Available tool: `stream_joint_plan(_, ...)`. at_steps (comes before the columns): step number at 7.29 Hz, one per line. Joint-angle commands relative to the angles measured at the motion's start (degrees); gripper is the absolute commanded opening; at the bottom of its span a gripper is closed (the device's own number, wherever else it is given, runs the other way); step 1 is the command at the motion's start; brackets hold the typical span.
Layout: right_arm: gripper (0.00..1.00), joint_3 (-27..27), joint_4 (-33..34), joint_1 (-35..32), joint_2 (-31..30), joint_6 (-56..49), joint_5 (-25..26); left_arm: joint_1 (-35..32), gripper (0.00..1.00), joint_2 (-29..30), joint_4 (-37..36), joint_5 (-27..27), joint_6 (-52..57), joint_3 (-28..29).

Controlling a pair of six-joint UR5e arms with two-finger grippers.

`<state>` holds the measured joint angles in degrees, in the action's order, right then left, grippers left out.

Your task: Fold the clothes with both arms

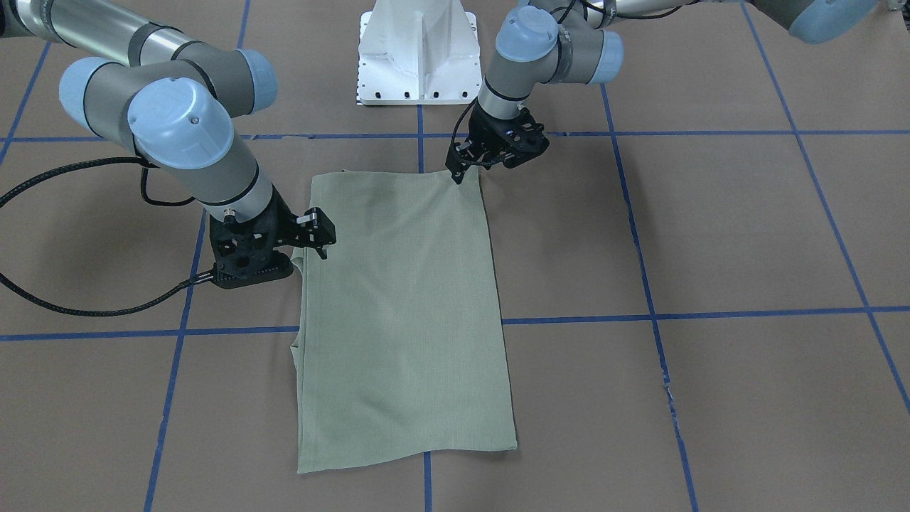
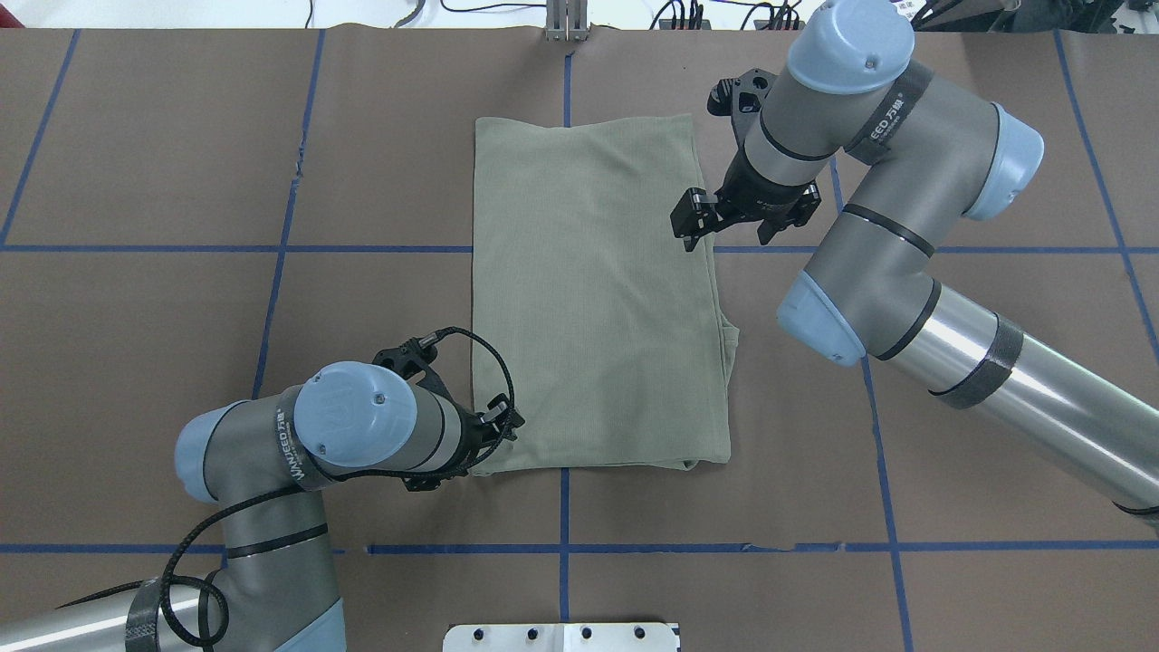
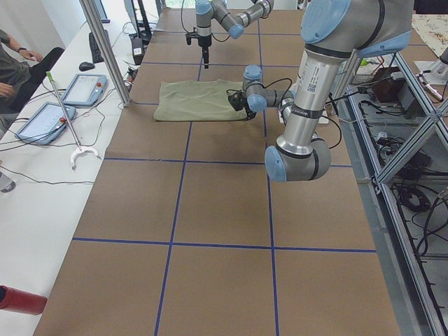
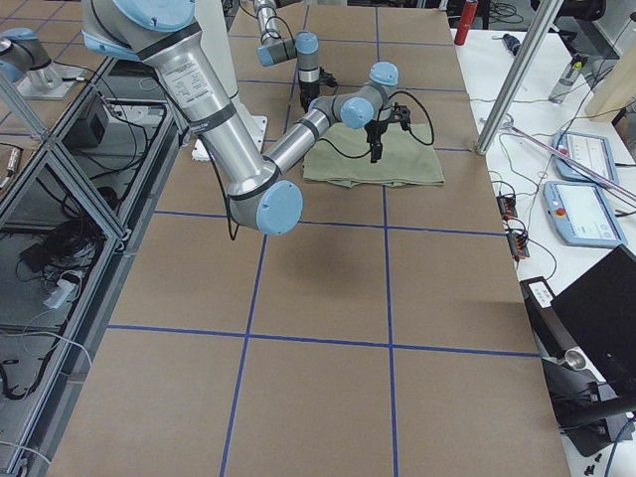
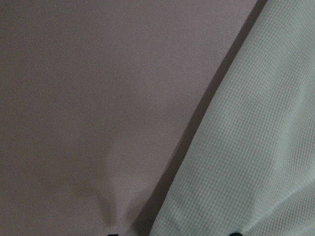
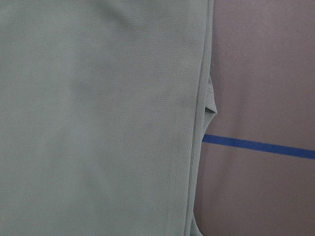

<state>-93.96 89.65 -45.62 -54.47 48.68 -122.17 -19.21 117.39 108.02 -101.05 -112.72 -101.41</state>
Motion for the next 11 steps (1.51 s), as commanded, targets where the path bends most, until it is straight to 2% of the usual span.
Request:
stream_joint_plan(1, 1.00, 0.01, 0.00, 0.00, 0.06, -0.07, 0.00, -0.13, 0.60, 0.03, 0.00, 0.76, -0.04, 0.16)
stream_joint_plan(9, 1.00, 0.01, 0.00, -0.53, -0.11, -0.60, 0.09, 0.22, 0.56, 0.82, 0.08, 0.68, -0.04, 0.43)
stream_joint_plan(10, 1.00, 0.01, 0.00, -0.79, -0.11, -0.77, 0.09, 0.22, 0.43, 0.91, 0.08, 0.68, -0.04, 0.34)
stream_joint_plan(11, 1.00, 0.01, 0.00, -0.88, -0.11, -0.78, 0.09, 0.22, 0.25, 0.91, 0.08, 0.59, -0.04, 0.34)
